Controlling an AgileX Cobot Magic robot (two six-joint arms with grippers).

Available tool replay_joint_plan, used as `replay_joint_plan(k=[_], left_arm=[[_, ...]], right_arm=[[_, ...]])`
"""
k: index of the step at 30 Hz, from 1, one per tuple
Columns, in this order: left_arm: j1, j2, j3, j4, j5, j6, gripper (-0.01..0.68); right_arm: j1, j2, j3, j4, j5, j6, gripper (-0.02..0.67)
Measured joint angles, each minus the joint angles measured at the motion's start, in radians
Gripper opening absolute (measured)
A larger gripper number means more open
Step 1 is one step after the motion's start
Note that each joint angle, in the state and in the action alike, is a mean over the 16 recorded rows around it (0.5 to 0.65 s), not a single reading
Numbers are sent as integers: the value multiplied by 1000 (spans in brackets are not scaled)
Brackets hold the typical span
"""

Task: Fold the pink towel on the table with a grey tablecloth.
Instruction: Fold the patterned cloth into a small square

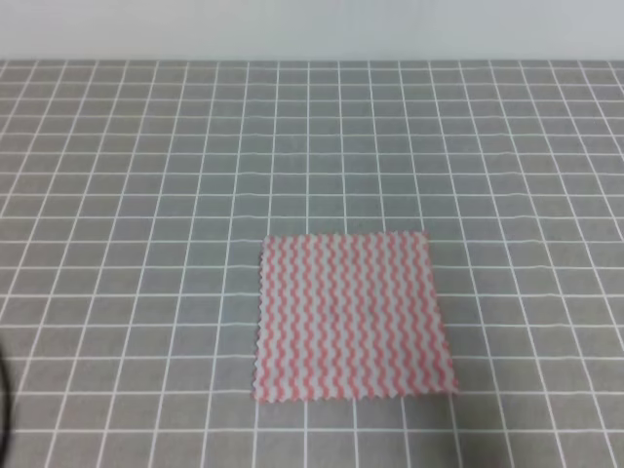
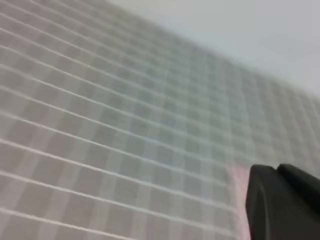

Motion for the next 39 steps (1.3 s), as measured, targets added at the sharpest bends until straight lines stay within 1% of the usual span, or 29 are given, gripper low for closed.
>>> replay_joint_plan(k=[3,5,9,12,15,19,25,27,30,35,39], left_arm=[[-30,104,-49,-167,35,182,0],[-55,166,-69,-296,42,317,0],[-113,265,-80,-550,24,580,0],[-162,331,-80,-703,-8,738,0],[-216,394,-80,-835,-51,874,0],[-286,469,-80,-994,-102,1037,0],[-362,547,-80,-1162,-162,1214,0],[-376,561,-80,-1198,-172,1253,0],[-389,572,-80,-1237,-172,1295,0],[-391,576,-80,-1257,-173,1322,0],[-391,573,-80,-1263,-164,1334,0]], right_arm=[[0,99,-59,-13,70,-18,-17],[1,163,-91,8,111,-51,-16],[13,287,-138,94,170,-143,-16],[40,374,-161,172,183,-215,-16],[94,463,-183,250,172,-287,-16],[198,583,-211,338,121,-363,-15],[336,744,-244,341,33,-381,3],[362,792,-251,334,12,-377,31],[380,859,-259,326,-9,-359,101],[350,946,-264,325,-7,-321,222],[323,1004,-264,343,6,-290,304]])
